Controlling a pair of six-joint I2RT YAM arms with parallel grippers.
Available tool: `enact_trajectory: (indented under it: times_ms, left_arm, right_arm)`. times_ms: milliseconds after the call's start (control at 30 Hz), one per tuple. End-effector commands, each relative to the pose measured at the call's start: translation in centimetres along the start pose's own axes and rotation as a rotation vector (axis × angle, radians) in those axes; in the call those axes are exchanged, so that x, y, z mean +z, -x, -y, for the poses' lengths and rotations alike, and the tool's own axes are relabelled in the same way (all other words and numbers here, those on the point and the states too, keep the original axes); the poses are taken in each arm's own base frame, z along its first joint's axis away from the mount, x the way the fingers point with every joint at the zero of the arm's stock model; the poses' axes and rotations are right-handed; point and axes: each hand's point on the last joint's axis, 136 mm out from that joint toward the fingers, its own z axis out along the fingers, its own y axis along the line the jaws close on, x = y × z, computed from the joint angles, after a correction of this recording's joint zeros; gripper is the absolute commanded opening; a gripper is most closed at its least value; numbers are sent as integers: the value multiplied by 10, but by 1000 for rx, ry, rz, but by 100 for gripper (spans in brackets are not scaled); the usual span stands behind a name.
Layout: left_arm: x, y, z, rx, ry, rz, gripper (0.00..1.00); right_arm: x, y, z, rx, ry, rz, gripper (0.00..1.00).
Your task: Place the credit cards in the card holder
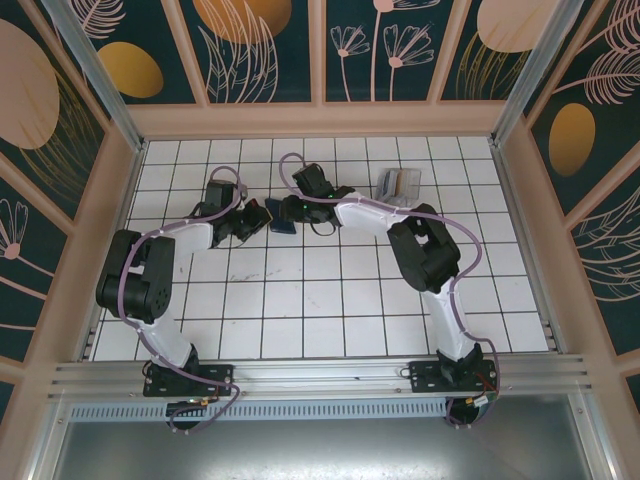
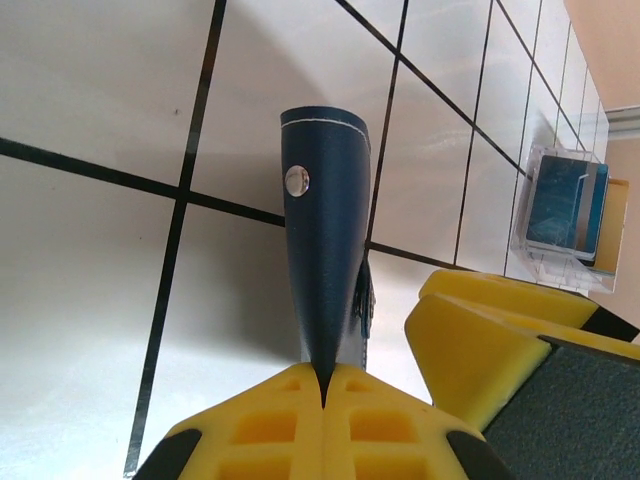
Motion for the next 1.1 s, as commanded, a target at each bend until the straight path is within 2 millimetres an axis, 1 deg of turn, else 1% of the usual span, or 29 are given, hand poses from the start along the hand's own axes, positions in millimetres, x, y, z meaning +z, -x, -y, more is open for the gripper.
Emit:
enact_trajectory:
  times_ms: [0,133,267,367,467,567,667,767,833,933,1067]
  left_arm:
    - [1,-3,8,-15,-28,-10,0]
    - [0,-3,12,-4,-42,-3,0]
    - [-1,-3,11,-5,-38,0,0]
    - [0,-3,12,-14,-58,2,0]
    - [0,-2,12,-10,-48,7,0]
    - [1,1,7,-13,-33,27,0]
    - [3,0,9,-22,-44,15,0]
    - [1,0,11,-23,-71,36,0]
    - [2,1,10,-17,-67,32,0]
    - [1,1,9,-8,-56,36,0]
    - [3,0,3,-10,-41,41,0]
  right_arm:
    - [-14,7,-7,-50,7,33,50]
    - [2,2,-9,-67,16,-20,50]
    - [14,-2,-24,-71,65,-51,50]
    - [19,-4,-29,-82,53,-54,50]
    - [23,-10,-24,-62,27,-69,48]
    - [20,-13,-12,-62,-57,-45,47]
    - [18,-20,-1,-38,-96,-54,47]
    - [21,-31,9,-20,-122,-75,43]
    - [23,-36,14,-11,-134,-84,41]
    - [18,-33,15,-7,-153,-83,38]
    - [12,-26,22,-20,-201,-56,30]
